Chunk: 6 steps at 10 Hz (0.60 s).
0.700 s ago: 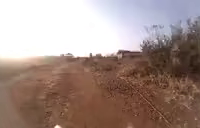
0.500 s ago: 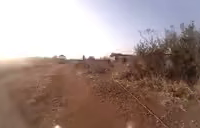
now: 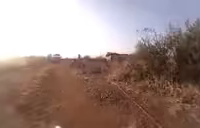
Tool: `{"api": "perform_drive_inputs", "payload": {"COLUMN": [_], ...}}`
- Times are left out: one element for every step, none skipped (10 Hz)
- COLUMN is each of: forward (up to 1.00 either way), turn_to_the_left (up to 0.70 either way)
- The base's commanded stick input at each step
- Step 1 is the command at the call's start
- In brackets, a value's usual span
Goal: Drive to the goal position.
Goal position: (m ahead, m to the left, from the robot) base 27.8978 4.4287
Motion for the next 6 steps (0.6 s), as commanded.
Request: {"api": "perform_drive_inputs", "payload": {"forward": [0.70,0.70,0.70,0.70,0.70,0.70], "turn_to_the_left": [0.17,0.24,0.30,0.35,0.35,0.35]}}
